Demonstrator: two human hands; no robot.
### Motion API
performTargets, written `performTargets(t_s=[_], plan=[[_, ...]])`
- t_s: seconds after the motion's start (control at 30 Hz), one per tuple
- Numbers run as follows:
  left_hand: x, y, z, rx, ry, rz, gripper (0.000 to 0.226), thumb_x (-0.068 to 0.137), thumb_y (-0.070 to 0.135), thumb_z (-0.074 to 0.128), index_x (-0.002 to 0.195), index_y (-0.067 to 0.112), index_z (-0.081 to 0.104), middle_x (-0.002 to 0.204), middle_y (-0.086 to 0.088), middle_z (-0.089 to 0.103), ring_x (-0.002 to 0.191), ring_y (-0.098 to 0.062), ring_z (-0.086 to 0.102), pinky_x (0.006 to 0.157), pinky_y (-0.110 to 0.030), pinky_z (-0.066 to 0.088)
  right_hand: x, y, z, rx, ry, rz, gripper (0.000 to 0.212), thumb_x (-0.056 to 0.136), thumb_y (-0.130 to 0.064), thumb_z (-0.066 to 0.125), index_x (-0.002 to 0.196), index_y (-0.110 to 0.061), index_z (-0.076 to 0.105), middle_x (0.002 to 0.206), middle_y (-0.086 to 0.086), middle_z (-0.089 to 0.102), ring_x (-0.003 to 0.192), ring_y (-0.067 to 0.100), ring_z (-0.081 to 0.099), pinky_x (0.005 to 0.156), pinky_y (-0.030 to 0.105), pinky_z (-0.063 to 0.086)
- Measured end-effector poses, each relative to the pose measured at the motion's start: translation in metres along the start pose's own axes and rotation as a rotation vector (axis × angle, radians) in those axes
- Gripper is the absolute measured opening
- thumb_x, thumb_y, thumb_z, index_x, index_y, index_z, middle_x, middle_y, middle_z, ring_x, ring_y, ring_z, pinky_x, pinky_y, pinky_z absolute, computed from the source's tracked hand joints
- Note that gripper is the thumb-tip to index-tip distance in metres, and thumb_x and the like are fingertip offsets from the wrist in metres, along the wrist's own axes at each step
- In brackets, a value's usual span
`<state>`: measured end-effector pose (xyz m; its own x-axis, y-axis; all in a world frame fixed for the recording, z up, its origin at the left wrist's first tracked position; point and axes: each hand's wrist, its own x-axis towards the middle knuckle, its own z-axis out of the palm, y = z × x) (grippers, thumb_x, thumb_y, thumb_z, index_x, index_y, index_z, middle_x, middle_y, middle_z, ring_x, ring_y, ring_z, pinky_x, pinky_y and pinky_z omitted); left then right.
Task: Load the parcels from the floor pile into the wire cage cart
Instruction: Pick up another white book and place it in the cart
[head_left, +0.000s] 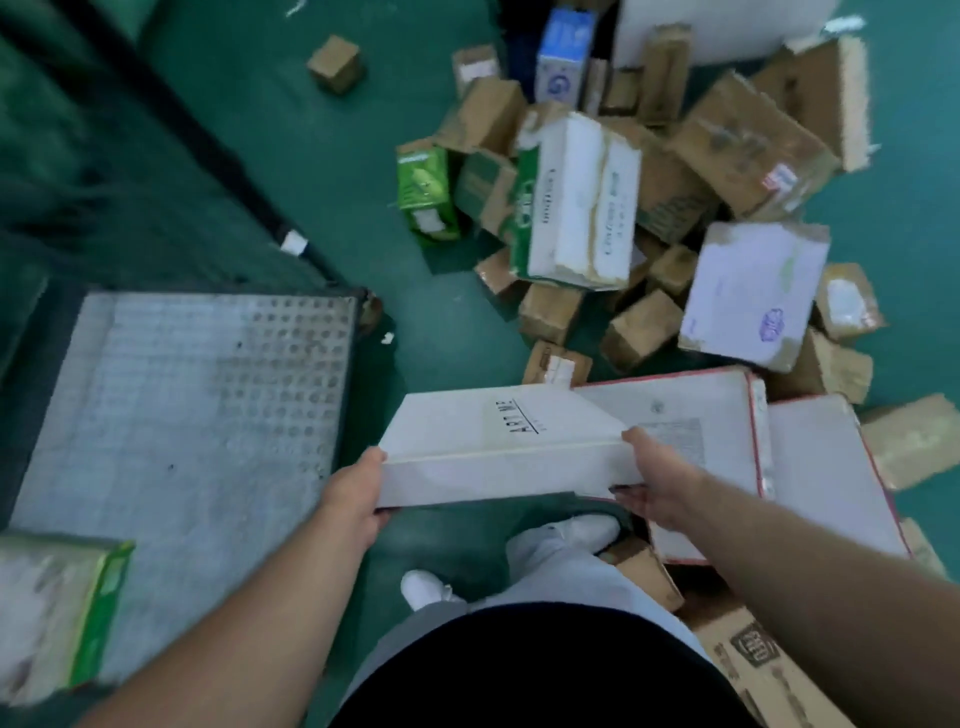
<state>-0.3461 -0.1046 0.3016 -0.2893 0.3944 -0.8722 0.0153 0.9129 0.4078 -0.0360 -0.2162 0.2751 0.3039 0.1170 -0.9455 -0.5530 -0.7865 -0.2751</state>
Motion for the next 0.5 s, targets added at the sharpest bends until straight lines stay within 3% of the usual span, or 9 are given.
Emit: performTargets(t_s=[0.1, 0.23, 0.4, 0.5], plan=[[0.004, -0.011, -0.077, -0.149, 0.047, -0.027, 0.012, 0.102, 0.022, 0.058, 0.101, 0.01, 0.057, 0.095, -0.012, 0.062, 0.083, -0.026, 0.062, 0.068, -0.041, 0.056, -0.032, 0.005, 0.065, -0.121, -0.039, -0.073, 0.032, 0.101, -0.049, 0.056, 0.111, -0.019, 0.059, 0.107, 0.009, 0.069, 0.099, 0.028, 0.07, 0.072, 0.036, 0.061], [0.022, -0.04, -0.19, -0.325, 0.017, -0.169, 0.019, 0.098, 0.03, 0.062, 0.108, 0.013, 0.058, 0.112, -0.014, 0.063, 0.105, -0.032, 0.063, 0.096, -0.048, 0.055, -0.07, 0.042, 0.162, -0.281, -0.105, -0.191, 0.022, 0.103, -0.04, 0.053, 0.112, -0.021, 0.06, 0.107, 0.009, 0.07, 0.099, 0.026, 0.069, 0.073, 0.035, 0.059], [0.03, -0.071, -0.316, -0.451, 0.098, -0.212, 0.034, 0.101, 0.041, 0.061, 0.12, 0.013, 0.059, 0.101, -0.012, 0.061, 0.084, -0.028, 0.061, 0.069, -0.039, 0.053, -0.108, 0.101, 0.274, -0.448, -0.246, -0.293, 0.023, 0.101, -0.035, 0.058, 0.112, -0.014, 0.06, 0.109, 0.015, 0.067, 0.086, 0.028, 0.065, 0.06, 0.035, 0.056], [0.028, -0.093, -0.386, -0.576, 0.182, -0.194, 0.04, 0.102, 0.048, 0.056, 0.128, 0.018, 0.057, 0.101, -0.007, 0.062, 0.086, -0.026, 0.06, 0.077, -0.041, 0.055, -0.132, 0.134, 0.327, -0.571, -0.353, -0.309, 0.032, 0.102, -0.035, 0.057, 0.122, -0.011, 0.059, 0.107, 0.012, 0.064, 0.081, 0.026, 0.063, 0.05, 0.028, 0.051]])
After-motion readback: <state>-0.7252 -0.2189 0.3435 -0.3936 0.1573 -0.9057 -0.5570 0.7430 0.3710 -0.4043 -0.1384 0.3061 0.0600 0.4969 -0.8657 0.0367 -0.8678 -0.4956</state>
